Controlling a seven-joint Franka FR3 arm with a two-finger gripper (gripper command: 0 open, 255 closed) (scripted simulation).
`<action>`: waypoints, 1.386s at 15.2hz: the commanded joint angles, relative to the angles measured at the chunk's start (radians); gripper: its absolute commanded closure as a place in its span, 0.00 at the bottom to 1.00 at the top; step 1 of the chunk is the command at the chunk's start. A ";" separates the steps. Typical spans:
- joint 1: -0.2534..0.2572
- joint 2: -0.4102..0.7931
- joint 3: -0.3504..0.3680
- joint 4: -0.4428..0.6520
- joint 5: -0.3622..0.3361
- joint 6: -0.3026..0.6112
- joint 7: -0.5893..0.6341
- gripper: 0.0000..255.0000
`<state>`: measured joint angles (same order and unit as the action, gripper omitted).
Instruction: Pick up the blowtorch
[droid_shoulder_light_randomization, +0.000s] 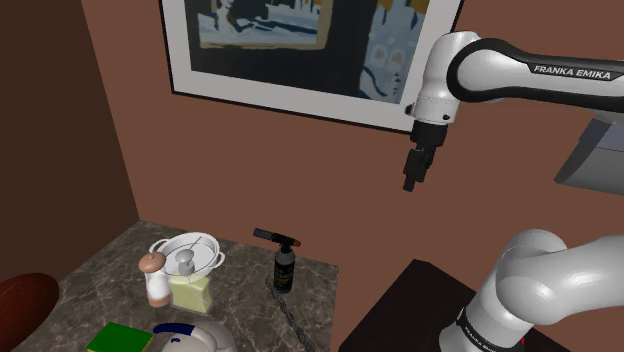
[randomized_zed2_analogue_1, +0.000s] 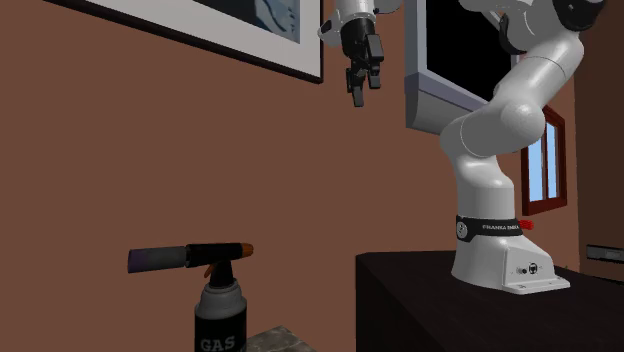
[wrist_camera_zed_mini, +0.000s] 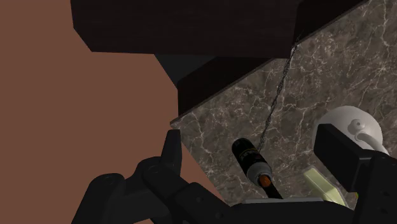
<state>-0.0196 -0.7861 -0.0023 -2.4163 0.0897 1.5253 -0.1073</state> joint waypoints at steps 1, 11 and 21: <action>0.000 0.000 0.000 0.000 0.000 0.000 0.000 0.00; 0.053 0.255 0.090 -0.063 0.040 0.362 0.006 0.00; 0.089 0.606 0.175 0.018 0.021 0.676 0.035 0.00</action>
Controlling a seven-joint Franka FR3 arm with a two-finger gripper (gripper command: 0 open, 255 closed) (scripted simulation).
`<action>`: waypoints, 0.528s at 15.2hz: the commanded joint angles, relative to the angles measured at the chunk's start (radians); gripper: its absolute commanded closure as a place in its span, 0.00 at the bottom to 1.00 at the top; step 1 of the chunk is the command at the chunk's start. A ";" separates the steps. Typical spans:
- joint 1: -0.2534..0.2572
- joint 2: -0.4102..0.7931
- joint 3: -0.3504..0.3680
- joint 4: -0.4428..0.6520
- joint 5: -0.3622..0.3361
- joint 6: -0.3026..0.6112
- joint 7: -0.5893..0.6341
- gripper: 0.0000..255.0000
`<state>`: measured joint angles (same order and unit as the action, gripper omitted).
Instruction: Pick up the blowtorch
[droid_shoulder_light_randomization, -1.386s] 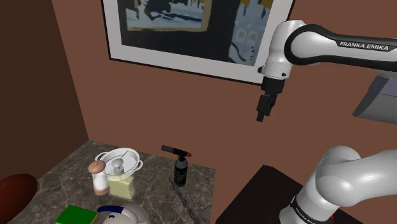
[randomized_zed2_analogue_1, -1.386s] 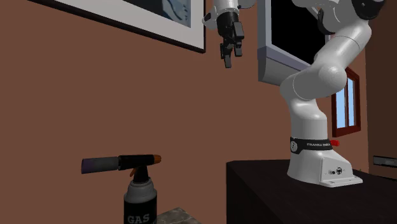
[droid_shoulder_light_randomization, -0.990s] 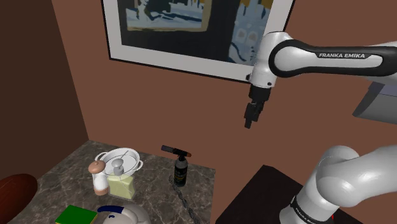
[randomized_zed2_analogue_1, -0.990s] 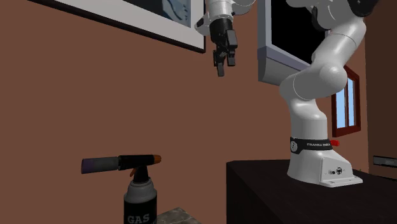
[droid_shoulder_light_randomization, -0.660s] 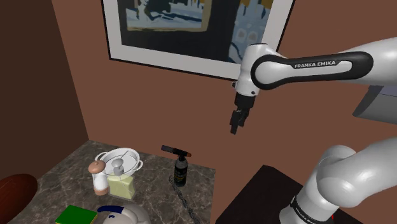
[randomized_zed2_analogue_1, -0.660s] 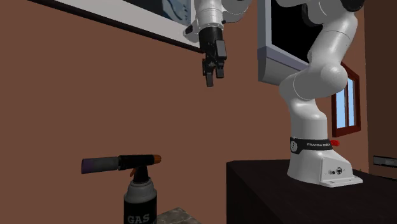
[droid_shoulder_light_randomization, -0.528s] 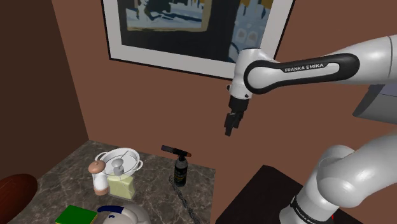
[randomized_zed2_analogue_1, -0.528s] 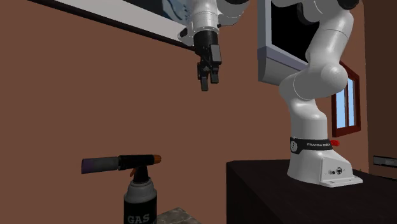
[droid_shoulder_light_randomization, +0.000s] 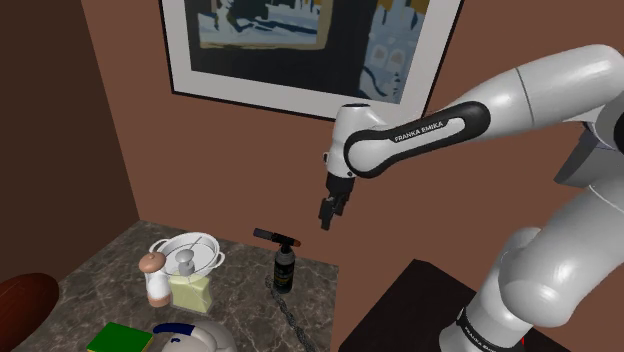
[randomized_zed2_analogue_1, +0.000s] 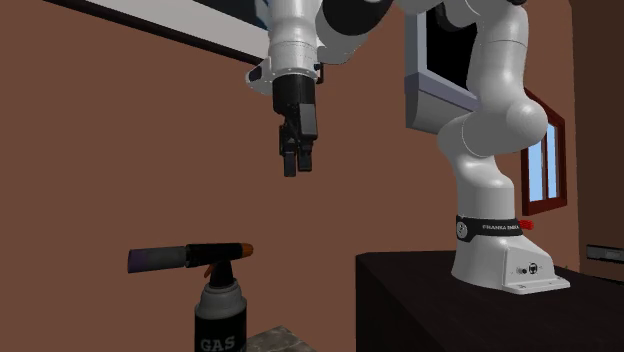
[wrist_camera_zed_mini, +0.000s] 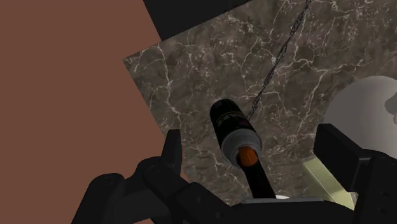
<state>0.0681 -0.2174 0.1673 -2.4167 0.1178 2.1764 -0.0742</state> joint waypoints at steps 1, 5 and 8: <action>0.004 0.075 0.013 0.034 -0.015 0.051 0.007 0.00; 0.017 0.228 0.036 0.108 -0.058 0.144 0.037 0.00; 0.033 0.344 0.046 0.178 -0.101 0.199 0.065 0.00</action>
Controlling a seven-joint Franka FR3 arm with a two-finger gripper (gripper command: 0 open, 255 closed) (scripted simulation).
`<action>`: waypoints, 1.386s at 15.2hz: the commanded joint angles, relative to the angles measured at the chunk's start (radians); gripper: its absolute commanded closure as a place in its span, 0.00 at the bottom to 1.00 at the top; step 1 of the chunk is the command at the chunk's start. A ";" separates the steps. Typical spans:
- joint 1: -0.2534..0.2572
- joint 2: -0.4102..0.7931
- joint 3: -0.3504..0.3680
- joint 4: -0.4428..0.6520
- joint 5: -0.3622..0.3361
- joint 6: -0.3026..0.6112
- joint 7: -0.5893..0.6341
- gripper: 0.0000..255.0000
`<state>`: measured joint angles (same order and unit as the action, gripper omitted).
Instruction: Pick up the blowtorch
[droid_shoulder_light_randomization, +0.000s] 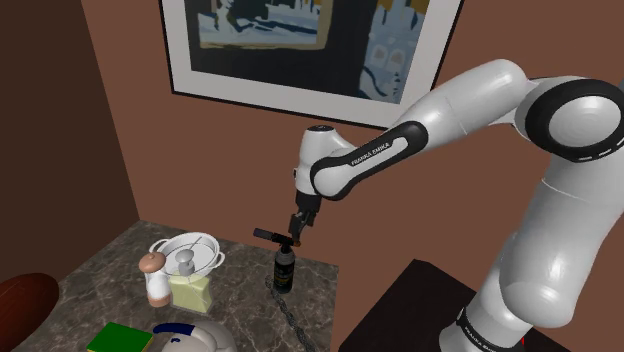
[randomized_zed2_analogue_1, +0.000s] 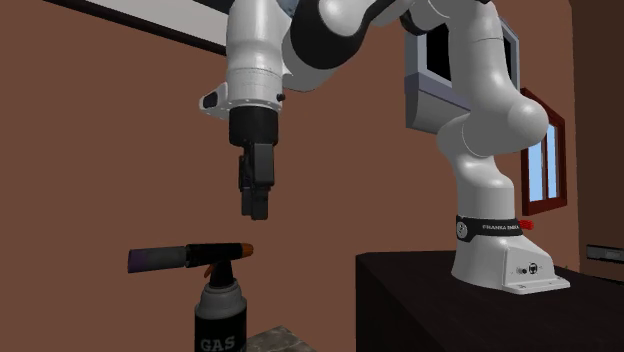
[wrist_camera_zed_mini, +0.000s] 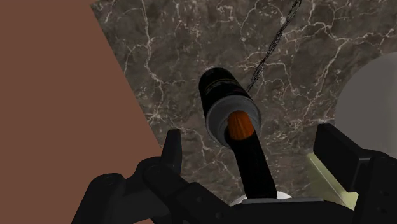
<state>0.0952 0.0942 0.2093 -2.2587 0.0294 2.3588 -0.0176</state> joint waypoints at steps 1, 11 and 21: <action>0.012 0.071 0.005 0.045 -0.029 0.032 0.019 0.00; 0.026 0.179 -0.005 0.052 -0.066 0.135 0.041 0.00; 0.026 0.179 -0.005 0.052 -0.066 0.135 0.041 1.00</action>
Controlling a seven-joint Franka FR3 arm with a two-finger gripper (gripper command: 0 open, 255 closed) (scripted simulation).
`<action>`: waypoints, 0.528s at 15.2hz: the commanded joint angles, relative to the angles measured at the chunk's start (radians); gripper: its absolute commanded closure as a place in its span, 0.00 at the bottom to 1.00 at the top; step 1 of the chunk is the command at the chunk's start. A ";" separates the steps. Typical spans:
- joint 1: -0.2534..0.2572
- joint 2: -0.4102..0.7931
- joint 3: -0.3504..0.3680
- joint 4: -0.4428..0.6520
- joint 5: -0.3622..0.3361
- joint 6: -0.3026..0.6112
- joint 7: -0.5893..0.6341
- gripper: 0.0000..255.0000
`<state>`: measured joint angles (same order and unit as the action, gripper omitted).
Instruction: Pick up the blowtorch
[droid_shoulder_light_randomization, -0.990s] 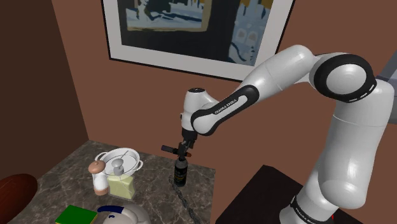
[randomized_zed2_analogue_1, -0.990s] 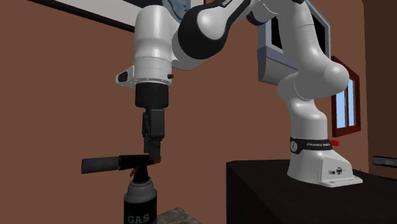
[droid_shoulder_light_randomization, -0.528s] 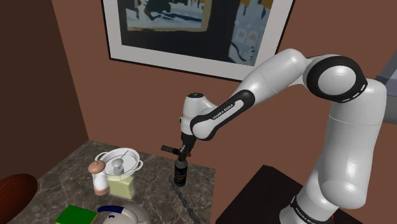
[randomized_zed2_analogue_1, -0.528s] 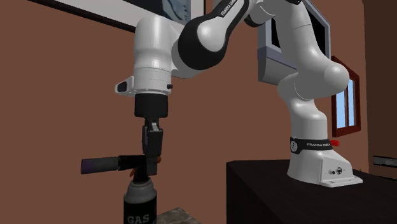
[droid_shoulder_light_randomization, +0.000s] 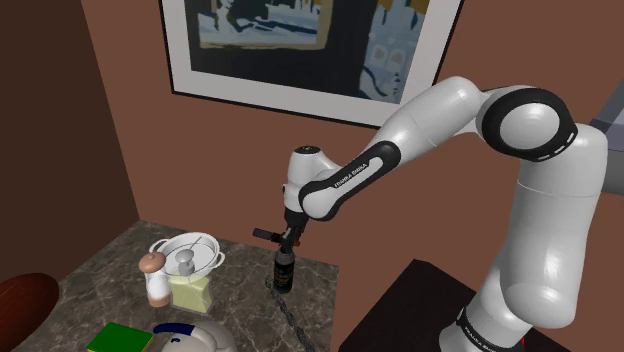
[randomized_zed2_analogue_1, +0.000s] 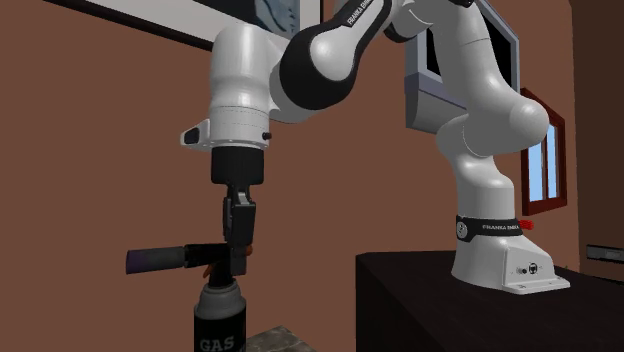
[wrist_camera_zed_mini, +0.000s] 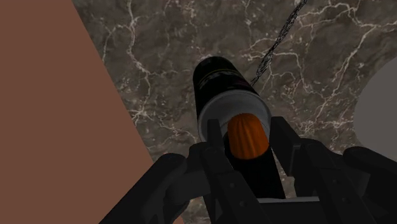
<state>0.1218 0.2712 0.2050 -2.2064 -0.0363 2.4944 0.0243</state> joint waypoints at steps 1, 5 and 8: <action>-0.002 -0.008 0.001 0.001 0.003 -0.012 -0.003 1.00; -0.006 -0.049 0.006 0.009 0.016 -0.060 -0.011 1.00; -0.008 -0.078 0.009 0.017 0.025 -0.096 -0.016 1.00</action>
<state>0.1144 0.2008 0.2134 -2.1958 -0.0139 2.4108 0.0099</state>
